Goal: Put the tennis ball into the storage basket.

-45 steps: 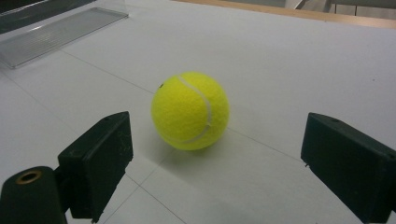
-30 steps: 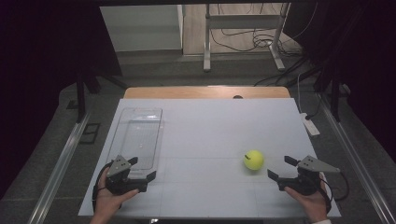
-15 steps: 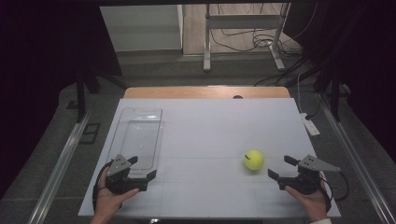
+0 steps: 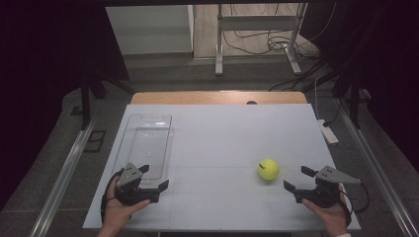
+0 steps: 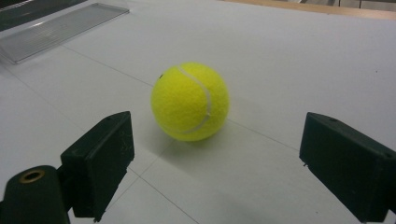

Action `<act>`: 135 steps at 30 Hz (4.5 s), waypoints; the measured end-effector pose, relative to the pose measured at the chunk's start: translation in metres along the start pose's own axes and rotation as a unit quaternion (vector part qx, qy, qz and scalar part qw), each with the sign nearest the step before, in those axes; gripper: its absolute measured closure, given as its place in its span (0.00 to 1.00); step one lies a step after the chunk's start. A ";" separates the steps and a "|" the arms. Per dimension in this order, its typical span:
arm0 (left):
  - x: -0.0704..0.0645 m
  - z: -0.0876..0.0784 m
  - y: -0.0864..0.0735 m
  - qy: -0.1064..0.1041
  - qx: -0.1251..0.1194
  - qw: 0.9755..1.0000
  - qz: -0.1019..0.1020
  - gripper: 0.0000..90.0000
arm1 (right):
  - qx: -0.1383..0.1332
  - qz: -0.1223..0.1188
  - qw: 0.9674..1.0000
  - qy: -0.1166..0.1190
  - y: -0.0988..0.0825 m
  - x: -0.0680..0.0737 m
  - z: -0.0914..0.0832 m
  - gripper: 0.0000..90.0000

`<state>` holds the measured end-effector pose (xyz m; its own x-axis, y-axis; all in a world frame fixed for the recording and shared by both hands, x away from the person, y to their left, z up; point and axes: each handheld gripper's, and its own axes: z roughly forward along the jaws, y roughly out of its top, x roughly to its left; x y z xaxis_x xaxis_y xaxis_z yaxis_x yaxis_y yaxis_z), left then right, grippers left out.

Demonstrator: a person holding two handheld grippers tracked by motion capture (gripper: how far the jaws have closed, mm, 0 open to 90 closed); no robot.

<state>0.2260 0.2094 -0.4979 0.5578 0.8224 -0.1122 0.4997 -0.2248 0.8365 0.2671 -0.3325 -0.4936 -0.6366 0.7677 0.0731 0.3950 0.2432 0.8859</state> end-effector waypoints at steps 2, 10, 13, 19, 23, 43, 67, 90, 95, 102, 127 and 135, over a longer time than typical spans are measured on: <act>0.000 0.001 0.001 -0.001 0.001 1.000 -0.001 0.11 | -0.001 0.001 1.000 0.000 0.000 -0.001 0.000 0.11; 0.000 0.000 0.007 -0.004 -0.001 1.000 -0.002 0.11 | 0.003 -0.001 1.000 0.002 -0.001 0.000 0.001 0.11; -0.002 0.000 0.011 -0.008 -0.004 1.000 0.000 0.11 | 0.001 0.000 1.000 0.003 -0.001 0.000 0.000 0.11; -0.004 0.001 0.015 -0.013 -0.005 1.000 0.001 0.11 | 0.001 0.000 1.000 0.004 -0.001 -0.001 0.000 0.11; -0.005 0.002 0.019 -0.019 -0.003 1.000 0.005 0.12 | 0.002 0.001 1.000 0.004 -0.001 -0.001 0.001 0.11; -0.013 0.009 0.031 -0.037 0.000 0.999 0.015 0.12 | 0.001 0.000 1.000 0.006 0.000 -0.001 0.002 0.11; -0.019 0.021 0.043 -0.059 0.009 0.998 0.019 0.11 | 0.004 -0.002 1.000 0.008 -0.001 0.000 0.002 0.11; -0.029 0.036 0.057 -0.078 0.014 0.996 0.030 0.10 | 0.006 -0.004 1.000 0.010 -0.002 0.000 0.003 0.11; -0.031 0.038 0.059 -0.081 0.015 0.996 0.033 0.10 | 0.006 -0.004 1.000 0.010 -0.002 0.000 0.003 0.11; -0.034 0.041 0.062 -0.086 0.015 0.996 0.036 0.10 | 0.006 -0.004 1.000 0.009 -0.002 0.000 0.003 0.11; -0.040 0.053 0.072 -0.094 0.018 0.994 0.044 0.10 | 0.007 -0.004 1.000 0.009 -0.002 -0.001 0.002 0.11; -0.044 0.058 0.076 -0.098 0.021 0.994 0.048 0.10 | 0.007 -0.004 1.000 0.009 -0.002 -0.001 0.002 0.11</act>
<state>0.2782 0.1258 -0.4608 0.7203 0.6795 -0.1393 0.4629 -0.3213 0.8261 0.2683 -0.3323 -0.4968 -0.6518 0.7546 0.0757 0.4002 0.2575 0.8795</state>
